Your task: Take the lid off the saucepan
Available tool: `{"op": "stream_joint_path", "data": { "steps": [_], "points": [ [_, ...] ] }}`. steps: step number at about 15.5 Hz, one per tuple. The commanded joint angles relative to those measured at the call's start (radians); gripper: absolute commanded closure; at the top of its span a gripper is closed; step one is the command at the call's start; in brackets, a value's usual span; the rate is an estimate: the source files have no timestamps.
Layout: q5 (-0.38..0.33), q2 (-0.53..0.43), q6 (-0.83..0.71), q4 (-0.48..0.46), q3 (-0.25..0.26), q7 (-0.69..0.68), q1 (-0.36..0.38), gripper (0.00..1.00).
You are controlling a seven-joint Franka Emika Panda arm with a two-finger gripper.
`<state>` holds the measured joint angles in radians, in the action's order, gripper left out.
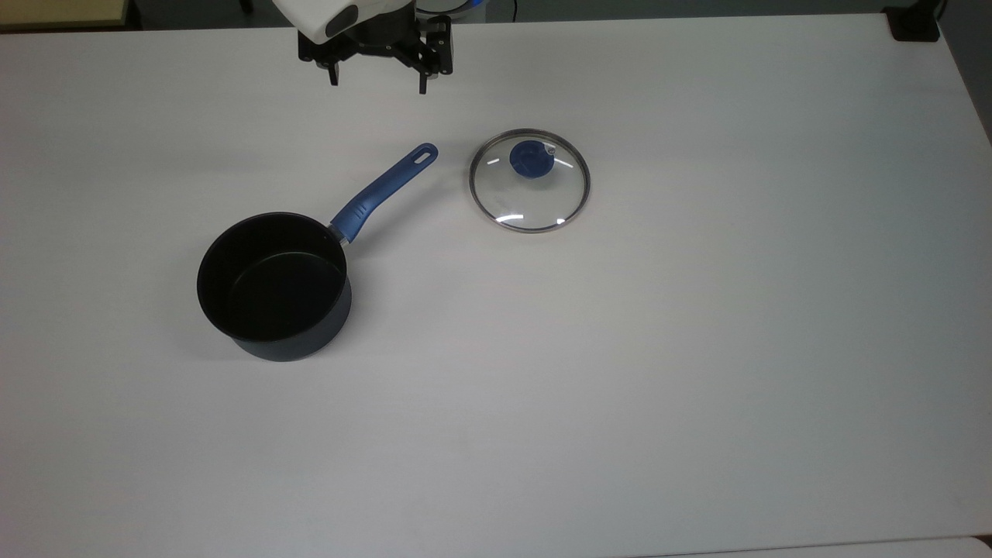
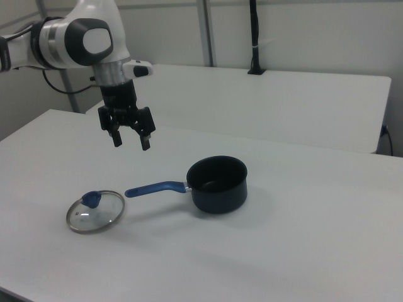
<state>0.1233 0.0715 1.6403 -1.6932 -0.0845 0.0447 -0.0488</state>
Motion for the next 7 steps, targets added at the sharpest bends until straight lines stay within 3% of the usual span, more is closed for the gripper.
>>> {"op": "stream_joint_path", "data": {
  "steps": [1,7],
  "points": [
    [-0.017,0.014,-0.036,0.047,-0.003,0.007,-0.009,0.00],
    [-0.037,0.019,-0.039,0.047,-0.003,0.007,-0.012,0.00]
  ]
}}
